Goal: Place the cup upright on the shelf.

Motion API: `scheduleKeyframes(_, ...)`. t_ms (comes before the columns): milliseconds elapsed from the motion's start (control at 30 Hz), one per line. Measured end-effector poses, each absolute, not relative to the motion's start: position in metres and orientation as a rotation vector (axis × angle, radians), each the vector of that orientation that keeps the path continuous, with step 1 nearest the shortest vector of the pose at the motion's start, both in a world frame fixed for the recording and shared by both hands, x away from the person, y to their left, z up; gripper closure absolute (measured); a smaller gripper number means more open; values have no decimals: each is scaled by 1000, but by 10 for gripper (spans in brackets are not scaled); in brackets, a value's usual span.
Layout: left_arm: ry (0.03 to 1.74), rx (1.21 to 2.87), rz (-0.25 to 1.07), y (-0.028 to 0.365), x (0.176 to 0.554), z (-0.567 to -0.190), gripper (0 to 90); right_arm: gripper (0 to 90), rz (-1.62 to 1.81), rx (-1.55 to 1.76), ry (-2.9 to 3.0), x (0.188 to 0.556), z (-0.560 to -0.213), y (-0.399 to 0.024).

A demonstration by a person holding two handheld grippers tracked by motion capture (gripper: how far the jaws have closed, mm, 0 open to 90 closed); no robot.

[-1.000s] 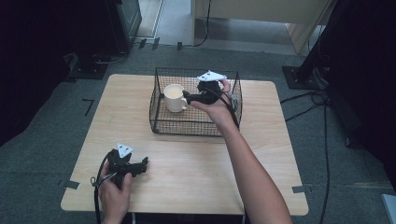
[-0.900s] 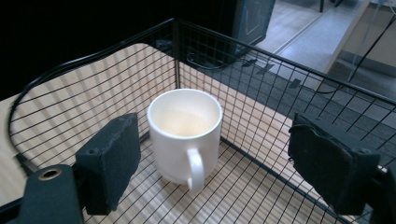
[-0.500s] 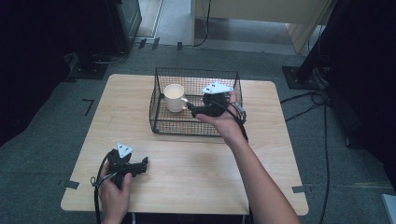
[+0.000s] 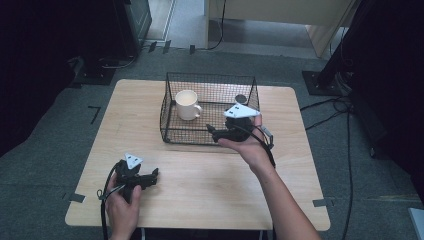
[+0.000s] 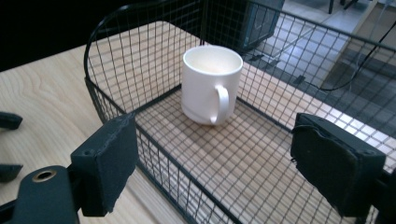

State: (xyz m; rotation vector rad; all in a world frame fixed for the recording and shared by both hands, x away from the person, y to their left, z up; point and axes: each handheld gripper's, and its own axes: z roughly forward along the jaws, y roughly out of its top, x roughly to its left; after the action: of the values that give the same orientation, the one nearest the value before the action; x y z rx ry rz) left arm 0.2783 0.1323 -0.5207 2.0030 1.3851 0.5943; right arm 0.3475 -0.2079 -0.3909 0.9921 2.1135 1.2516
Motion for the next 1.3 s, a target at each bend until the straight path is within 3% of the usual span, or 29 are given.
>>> scheduleKeyframes(633, 1385, 2002, 595, 132, 278, -521, 93, 108, 1268, 1076, 2082, 307, -405, -243)
scheduleKeyframes(1300, 1385, 2002, 595, 132, 278, -521, 93, 52, 1203, 1238, 1999, 275, -439, -306)
